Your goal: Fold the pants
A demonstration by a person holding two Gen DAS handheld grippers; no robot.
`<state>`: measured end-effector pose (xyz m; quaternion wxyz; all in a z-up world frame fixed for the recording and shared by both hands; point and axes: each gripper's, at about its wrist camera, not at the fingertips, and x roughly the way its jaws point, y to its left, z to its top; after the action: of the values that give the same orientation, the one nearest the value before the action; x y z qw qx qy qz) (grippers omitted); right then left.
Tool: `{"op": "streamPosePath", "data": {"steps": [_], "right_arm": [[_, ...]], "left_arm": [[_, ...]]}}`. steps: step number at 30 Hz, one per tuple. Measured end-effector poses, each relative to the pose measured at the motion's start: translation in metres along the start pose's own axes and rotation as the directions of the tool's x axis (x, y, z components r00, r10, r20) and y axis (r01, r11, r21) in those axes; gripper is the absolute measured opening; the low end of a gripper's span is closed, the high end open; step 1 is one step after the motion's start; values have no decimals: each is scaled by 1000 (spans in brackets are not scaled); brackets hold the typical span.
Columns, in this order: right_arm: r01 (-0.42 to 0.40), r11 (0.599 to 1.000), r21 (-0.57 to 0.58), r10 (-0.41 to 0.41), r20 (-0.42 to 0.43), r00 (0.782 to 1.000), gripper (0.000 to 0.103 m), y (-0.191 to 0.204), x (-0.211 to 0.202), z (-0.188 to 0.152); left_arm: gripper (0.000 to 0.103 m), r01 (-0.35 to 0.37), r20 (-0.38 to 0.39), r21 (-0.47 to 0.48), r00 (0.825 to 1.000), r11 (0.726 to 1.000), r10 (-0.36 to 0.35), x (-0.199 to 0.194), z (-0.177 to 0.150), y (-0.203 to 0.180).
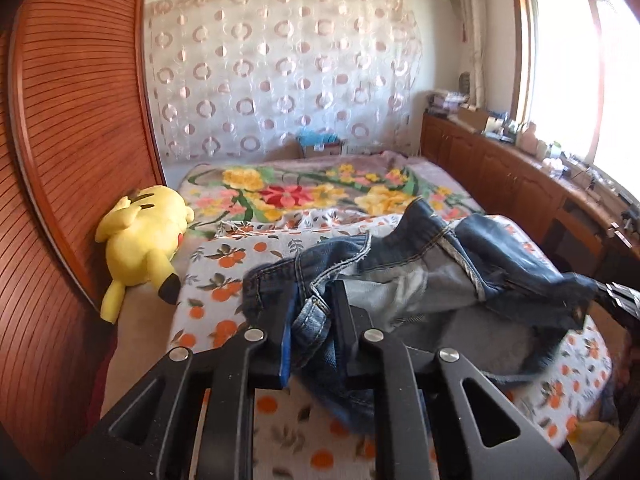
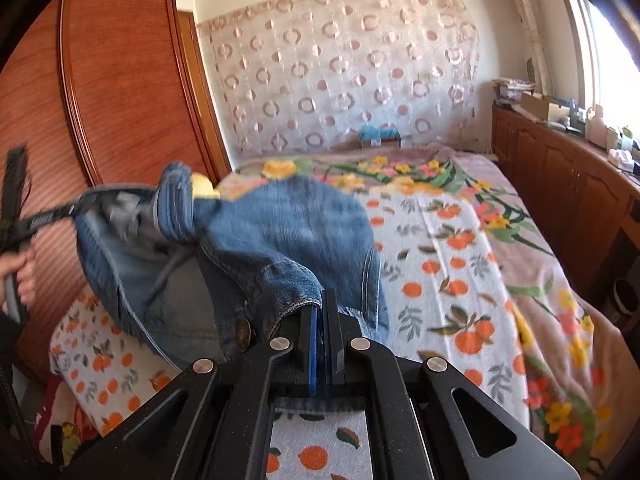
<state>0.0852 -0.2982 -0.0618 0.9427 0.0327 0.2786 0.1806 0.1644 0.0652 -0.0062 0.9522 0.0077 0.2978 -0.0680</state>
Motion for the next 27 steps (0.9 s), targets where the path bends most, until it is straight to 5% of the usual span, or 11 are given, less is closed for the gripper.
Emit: {"op": "streamPosePath", "data": {"steps": [8,14,19,23,27], "right_arm": [[-23,999,24,20,115,993,2,-3,-46,3],[-1,1000,3,1,31,1000,2,-5,-30,-27],[-1,1000,11,2,-23,1000,2,-12,-19,-38],[-8,1000,16,9,-37,999,2,-10,-17,-39],[-16,1000,20,17,-43,999,2,-9,-16,-39]], "left_arm": [[17,41,-23,-37,999,998,-42,-45,-61,13],[18,47,-91,-38,995,998,-50,-35,-100,6],[31,66,-106,-51,992,996,-72,-39,-107,6],[53,97,-64,-53,993,994,-100,-57,-103,4],[54,116,-37,-8,993,993,-116,-65,-93,-5]]}}
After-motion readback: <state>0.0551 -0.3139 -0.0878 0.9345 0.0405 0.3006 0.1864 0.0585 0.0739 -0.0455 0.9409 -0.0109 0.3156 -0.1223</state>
